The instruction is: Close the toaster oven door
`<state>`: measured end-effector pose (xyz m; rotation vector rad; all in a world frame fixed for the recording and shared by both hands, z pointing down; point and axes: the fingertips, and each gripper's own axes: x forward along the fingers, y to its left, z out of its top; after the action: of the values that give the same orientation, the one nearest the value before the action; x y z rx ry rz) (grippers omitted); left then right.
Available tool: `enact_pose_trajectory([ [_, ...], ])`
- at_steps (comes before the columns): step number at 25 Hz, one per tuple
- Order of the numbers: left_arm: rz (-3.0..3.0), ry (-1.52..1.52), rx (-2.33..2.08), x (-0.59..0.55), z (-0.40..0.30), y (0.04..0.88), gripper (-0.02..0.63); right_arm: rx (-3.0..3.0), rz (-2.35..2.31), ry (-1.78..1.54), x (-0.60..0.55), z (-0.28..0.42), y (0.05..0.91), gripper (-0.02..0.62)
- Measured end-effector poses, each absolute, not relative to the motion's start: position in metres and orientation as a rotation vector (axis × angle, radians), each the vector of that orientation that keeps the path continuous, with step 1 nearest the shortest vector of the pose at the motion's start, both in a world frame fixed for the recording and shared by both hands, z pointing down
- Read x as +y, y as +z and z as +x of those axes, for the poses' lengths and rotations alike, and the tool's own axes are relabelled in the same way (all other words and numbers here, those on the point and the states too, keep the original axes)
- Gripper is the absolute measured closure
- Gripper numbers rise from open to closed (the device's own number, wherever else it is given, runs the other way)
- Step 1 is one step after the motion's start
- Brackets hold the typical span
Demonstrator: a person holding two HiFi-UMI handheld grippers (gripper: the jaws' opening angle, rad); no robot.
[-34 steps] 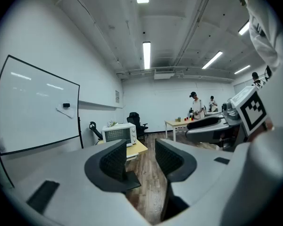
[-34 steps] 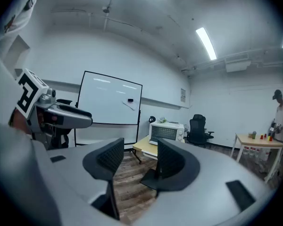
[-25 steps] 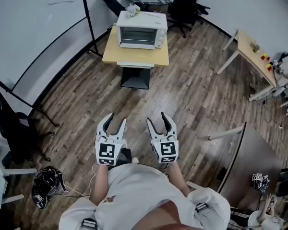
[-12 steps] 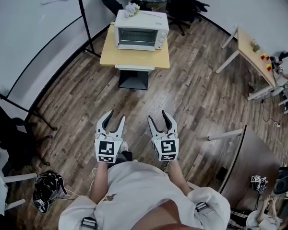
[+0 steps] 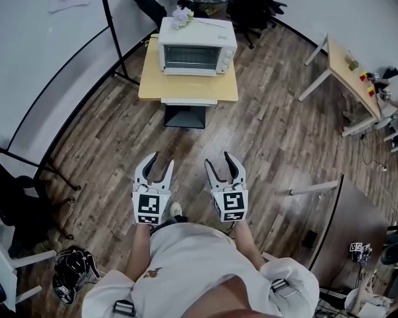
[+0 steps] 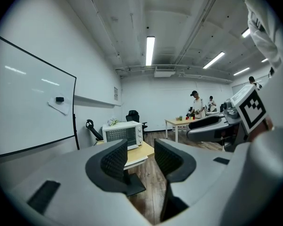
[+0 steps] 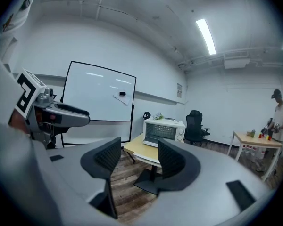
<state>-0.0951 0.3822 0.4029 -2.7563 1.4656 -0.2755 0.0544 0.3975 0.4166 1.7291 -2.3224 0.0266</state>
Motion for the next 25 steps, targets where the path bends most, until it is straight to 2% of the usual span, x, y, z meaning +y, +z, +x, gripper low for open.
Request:
enact_pose_trajectory([
  [25,-2.79,-0.252,1.409,0.29,-0.12,0.407,0.436,-2.251,1.754,0.026,0.316,0.031,0.422,0.345],
])
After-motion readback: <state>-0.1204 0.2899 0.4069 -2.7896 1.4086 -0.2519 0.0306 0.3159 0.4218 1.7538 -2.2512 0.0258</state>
